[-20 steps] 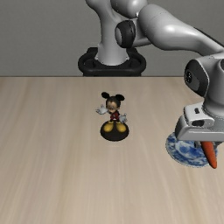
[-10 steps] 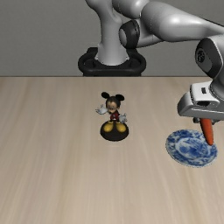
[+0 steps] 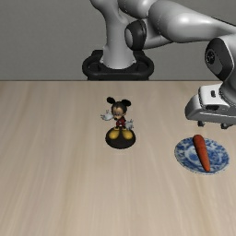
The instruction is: Pick up the carrot and put it on the plate
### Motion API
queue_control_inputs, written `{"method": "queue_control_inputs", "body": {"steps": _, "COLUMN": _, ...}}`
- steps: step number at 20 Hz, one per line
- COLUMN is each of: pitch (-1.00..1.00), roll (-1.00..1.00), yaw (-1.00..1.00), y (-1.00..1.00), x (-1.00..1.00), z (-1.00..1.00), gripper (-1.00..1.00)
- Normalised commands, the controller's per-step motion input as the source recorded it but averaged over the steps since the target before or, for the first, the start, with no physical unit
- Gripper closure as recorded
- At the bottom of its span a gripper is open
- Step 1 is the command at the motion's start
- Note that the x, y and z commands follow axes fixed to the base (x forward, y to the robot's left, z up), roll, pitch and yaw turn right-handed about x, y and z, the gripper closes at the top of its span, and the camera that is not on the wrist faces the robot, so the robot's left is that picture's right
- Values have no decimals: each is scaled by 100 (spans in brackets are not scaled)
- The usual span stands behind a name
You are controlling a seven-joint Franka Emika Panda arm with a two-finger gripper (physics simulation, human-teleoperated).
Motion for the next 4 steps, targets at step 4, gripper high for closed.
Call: {"method": "queue_control_inputs", "body": {"steps": 4, "pitch": 0, "roll": 0, "yaw": 0, "y": 0, "x": 0, "z": 0, "gripper": -100}}
